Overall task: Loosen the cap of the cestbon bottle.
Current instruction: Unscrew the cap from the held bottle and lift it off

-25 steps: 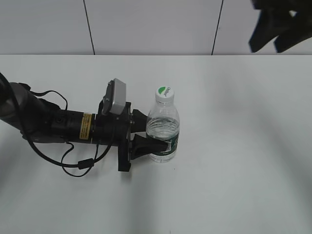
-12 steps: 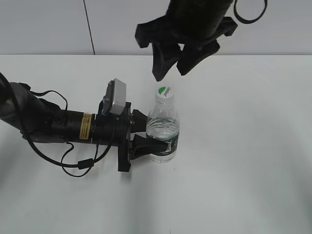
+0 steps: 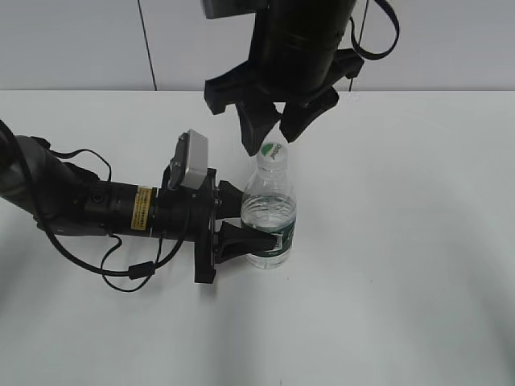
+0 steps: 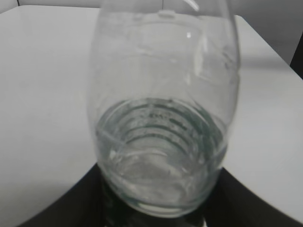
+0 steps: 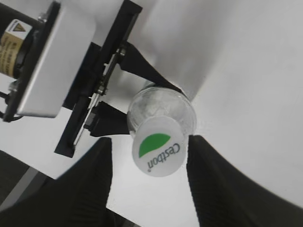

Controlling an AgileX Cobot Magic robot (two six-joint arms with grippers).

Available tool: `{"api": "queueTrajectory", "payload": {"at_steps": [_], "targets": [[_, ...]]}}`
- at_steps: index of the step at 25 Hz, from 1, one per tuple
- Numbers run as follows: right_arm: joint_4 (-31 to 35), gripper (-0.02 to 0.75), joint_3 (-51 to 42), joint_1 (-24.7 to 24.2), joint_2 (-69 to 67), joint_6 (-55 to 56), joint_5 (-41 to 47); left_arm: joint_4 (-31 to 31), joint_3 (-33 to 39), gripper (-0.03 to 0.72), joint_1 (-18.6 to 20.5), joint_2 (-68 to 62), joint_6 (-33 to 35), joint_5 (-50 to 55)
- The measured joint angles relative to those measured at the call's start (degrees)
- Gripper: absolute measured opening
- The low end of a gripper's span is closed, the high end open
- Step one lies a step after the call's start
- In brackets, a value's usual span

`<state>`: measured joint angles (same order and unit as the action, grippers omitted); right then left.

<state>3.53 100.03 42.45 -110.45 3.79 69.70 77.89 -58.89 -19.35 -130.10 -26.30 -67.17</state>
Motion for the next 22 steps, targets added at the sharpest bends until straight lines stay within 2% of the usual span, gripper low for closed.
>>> {"api": "queueTrajectory", "payload": {"at_steps": [8, 13, 19, 22], "targets": [[0.4, 0.391, 0.0, 0.0, -1.8, 0.2, 0.1, 0.1, 0.0, 0.343, 0.0, 0.0, 0.0, 0.1], [0.0, 0.312, 0.0, 0.0, -2.0, 0.2, 0.4, 0.2, 0.0, 0.343, 0.0, 0.0, 0.0, 0.1], [-0.1, 0.3, -0.8, 0.0, -1.8, -0.1, 0.1, 0.2, 0.0, 0.343, 0.0, 0.0, 0.1, 0.2], [-0.5, 0.3, -0.8, 0.0, -1.8, -4.9, 0.0, 0.2, 0.0, 0.343, 0.0, 0.0, 0.1, 0.2]]}}
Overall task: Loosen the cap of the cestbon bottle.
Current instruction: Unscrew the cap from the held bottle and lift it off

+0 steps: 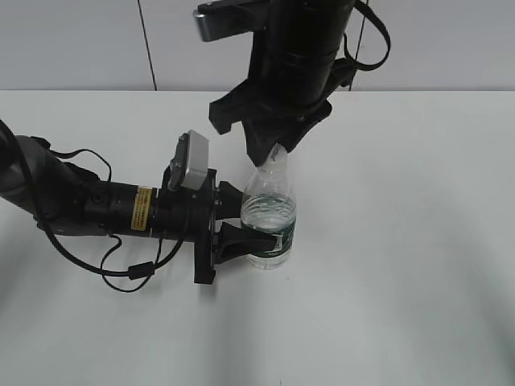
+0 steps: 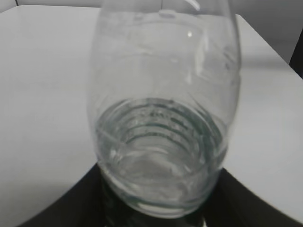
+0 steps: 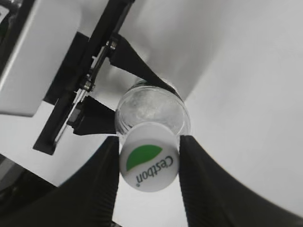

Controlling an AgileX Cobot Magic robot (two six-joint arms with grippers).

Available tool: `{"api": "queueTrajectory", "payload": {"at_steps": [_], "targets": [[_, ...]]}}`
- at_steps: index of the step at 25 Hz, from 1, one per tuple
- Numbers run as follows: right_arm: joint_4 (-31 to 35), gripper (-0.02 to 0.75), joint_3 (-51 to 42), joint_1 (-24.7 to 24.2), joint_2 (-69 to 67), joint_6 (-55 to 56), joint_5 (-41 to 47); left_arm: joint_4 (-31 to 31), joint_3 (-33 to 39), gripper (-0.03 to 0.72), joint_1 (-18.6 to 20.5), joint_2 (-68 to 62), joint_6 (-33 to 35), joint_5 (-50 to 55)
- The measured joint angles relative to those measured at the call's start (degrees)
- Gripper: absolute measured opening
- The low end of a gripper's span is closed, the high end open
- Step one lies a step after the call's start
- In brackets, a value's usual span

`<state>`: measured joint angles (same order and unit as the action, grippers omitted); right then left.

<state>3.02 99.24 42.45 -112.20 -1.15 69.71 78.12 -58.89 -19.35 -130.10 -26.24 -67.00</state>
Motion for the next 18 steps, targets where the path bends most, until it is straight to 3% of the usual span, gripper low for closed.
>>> {"api": "queueTrajectory", "payload": {"at_steps": [3, 10, 13, 18], "targets": [[-0.7, 0.3, 0.0, 0.0, 0.0, -13.8, -0.1, 0.0, 0.0, 0.343, 0.0, 0.0, 0.0, 0.0], [-1.0, 0.3, 0.0, 0.1, 0.2, -59.7, -0.1, -0.1, 0.0, 0.342, 0.0, 0.0, 0.0, 0.0], [-1.4, 0.3, 0.0, 0.1, 0.3, -69.6, -0.1, -0.2, 0.0, 0.342, 0.0, 0.0, -0.1, 0.1], [-1.8, 0.3, 0.3, 0.1, 0.3, -74.5, -0.1, -0.3, 0.0, 0.342, 0.0, 0.0, -0.1, 0.1]]}}
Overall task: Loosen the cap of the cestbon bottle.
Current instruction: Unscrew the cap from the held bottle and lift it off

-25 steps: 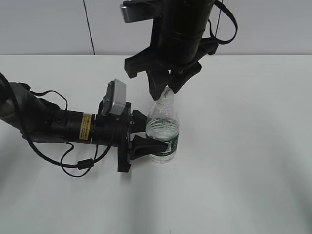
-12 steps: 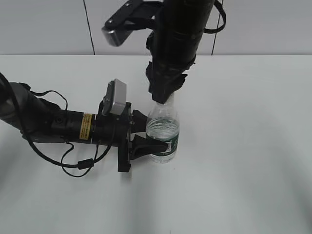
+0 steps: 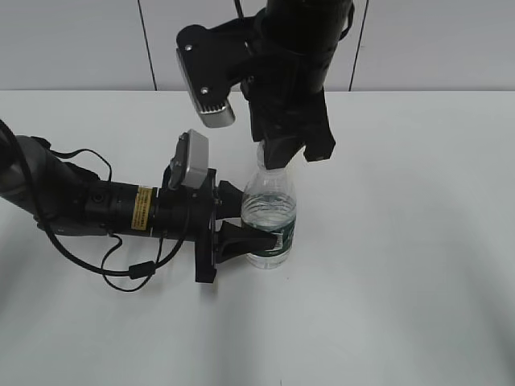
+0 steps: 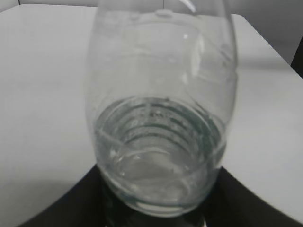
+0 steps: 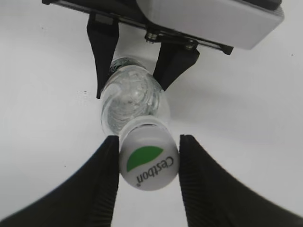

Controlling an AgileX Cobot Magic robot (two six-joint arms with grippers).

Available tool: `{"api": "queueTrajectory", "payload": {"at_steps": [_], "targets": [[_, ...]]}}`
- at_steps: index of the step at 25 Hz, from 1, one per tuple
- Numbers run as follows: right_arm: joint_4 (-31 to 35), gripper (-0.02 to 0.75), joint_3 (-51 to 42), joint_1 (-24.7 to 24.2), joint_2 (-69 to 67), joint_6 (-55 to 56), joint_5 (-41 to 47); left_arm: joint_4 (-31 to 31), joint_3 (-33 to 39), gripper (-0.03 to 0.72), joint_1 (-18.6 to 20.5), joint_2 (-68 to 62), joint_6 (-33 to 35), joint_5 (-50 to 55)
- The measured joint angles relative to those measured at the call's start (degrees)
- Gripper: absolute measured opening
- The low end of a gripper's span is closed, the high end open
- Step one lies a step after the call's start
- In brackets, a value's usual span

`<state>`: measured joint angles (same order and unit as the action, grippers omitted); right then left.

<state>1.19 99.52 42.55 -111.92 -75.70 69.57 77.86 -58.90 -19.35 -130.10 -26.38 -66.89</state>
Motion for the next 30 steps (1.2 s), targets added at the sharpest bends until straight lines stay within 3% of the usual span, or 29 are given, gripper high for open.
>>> {"api": "queueTrajectory", "payload": {"at_steps": [10, 16, 19, 25, 30], "targets": [[-0.4, 0.298, 2.8, 0.1, 0.2, -4.7, 0.7, -0.1, -0.1, 0.342, 0.0, 0.0, -0.4, 0.0], [-0.6, 0.298, 3.0, 0.1, 2.7, 1.1, 0.7, 0.0, -0.1, 0.342, 0.0, 0.0, -0.2, 0.0], [-0.6, 0.298, 3.0, 0.1, 3.8, 16.6, 0.7, 0.0, -0.1, 0.342, 0.0, 0.0, -0.2, 0.0], [-0.5, 0.298, 3.0, 0.1, 4.1, 61.9, 0.7, 0.0, -0.1, 0.342, 0.0, 0.0, -0.2, 0.0], [-0.7, 0.298, 3.0, 0.1, 4.1, 82.4, 0.7, 0.1, -0.1, 0.337, 0.0, 0.0, -0.2, 0.0]]}}
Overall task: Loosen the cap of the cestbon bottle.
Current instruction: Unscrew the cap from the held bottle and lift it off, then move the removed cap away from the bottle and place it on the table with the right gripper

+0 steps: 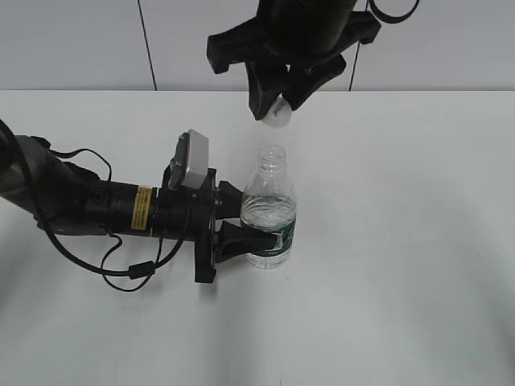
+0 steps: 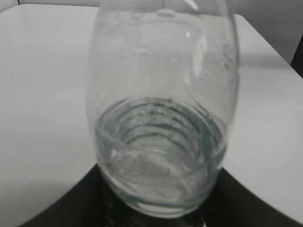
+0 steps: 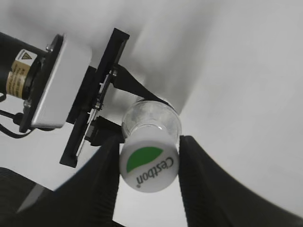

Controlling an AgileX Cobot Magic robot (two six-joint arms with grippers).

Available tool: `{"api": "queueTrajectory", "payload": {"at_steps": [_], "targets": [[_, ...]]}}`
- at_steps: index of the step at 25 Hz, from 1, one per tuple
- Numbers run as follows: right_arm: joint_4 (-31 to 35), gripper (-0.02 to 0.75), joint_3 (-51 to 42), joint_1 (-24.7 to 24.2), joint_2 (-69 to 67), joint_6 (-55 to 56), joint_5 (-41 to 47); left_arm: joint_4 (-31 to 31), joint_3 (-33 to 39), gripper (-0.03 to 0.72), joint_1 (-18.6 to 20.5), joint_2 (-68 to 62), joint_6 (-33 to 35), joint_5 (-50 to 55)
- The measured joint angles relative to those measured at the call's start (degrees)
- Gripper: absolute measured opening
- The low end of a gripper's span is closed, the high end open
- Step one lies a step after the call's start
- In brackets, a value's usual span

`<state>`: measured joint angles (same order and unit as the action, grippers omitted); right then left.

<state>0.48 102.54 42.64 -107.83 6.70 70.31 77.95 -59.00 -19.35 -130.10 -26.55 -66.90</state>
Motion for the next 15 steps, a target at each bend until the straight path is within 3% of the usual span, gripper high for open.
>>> {"api": "queueTrajectory", "payload": {"at_steps": [7, 15], "targets": [[0.4, 0.298, 0.0, -3.4, 0.3, 2.9, 0.0, 0.0, 0.0, 0.33, 0.0, 0.0, 0.0, 0.0], [-1.0, 0.298, -8.5, -17.2, 8.0, 2.4, -0.1, 0.1, 0.0, 0.33, 0.0, 0.0, 0.0, 0.0]]}}
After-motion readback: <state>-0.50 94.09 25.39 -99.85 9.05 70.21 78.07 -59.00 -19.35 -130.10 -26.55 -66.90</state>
